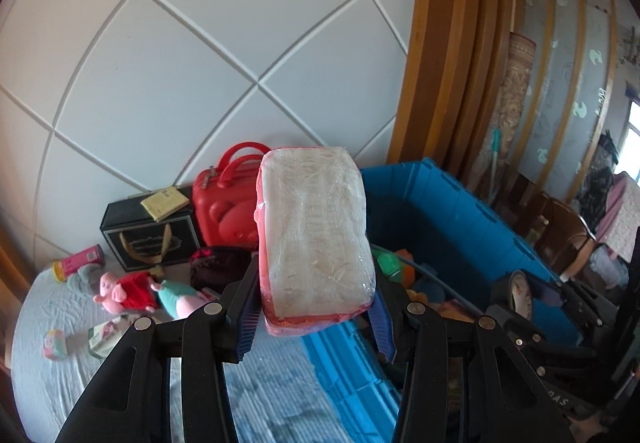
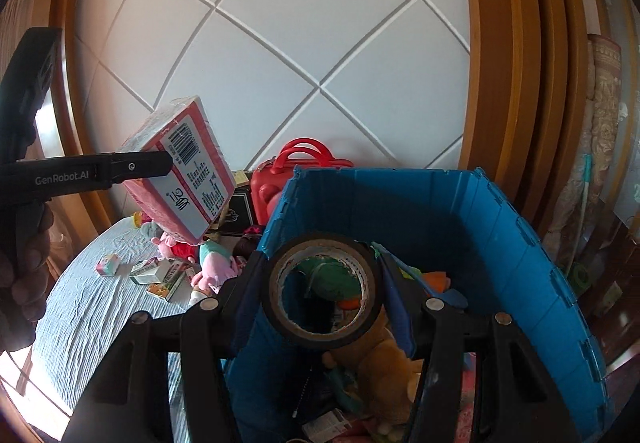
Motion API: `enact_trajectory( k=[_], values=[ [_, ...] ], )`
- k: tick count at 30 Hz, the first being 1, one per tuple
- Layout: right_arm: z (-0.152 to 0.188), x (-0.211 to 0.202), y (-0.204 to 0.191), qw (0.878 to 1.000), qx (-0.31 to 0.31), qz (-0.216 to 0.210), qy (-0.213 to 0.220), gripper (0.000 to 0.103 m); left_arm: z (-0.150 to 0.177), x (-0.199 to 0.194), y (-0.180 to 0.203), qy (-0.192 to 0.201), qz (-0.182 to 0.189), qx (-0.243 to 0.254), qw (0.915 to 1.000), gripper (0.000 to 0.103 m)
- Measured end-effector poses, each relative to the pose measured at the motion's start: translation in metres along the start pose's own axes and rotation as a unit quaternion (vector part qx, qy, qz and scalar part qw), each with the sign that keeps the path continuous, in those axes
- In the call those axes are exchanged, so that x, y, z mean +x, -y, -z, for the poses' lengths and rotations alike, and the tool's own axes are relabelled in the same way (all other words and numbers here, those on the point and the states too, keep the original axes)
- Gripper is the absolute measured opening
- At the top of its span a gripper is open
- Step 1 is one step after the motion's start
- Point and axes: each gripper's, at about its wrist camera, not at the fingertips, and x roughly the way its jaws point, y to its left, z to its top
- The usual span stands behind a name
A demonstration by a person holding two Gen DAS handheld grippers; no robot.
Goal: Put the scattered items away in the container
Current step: 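Lift and carry the tissue pack and tape roll in both tools over the crate, then open both tools to drop the tissue pack and tape roll into the crate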
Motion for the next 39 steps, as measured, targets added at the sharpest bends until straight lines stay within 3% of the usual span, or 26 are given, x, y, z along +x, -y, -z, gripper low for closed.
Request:
enact_trajectory(
  k=[8,16,34,36,37,38,39],
  values=[
    [0.001,-0.003,0.056,0.999,0.021,0.049,-0.008,0.055,-0.037,0.044,0.049,-0.002,0.031,0.028,0.9991,0.046],
    [0.007,0.008,0.106,0.993,0.048,0.098,-0.044,0.055,-0.069,0.083,0.09,-0.008,0.052,0.053,0.9972,0.046],
    [0.008,0.041,0.147,0.99,0.057,0.11,-0.07,0.055,-0.094,0.142,0.125,-0.03,0.048,0.064,0.9963,0.046],
    [0.007,0.044,0.15,0.99,0.055,0.115,-0.068,0.055,-0.096,0.145,0.122,-0.027,0.038,0.055,0.9974,0.051],
    [0.007,0.047,0.151,0.989,0.054,0.118,-0.073,0.055,-0.098,0.147,0.12,-0.027,0.037,0.05,0.9977,0.076],
    [0.007,0.049,0.153,0.988,0.054,0.125,-0.074,0.068,-0.1,0.148,0.117,-0.026,0.042,0.043,0.9979,0.1],
    [0.007,0.048,0.154,0.988,0.057,0.129,-0.068,0.094,-0.101,0.146,0.113,-0.018,0.047,0.034,0.9981,0.102]
  ],
)
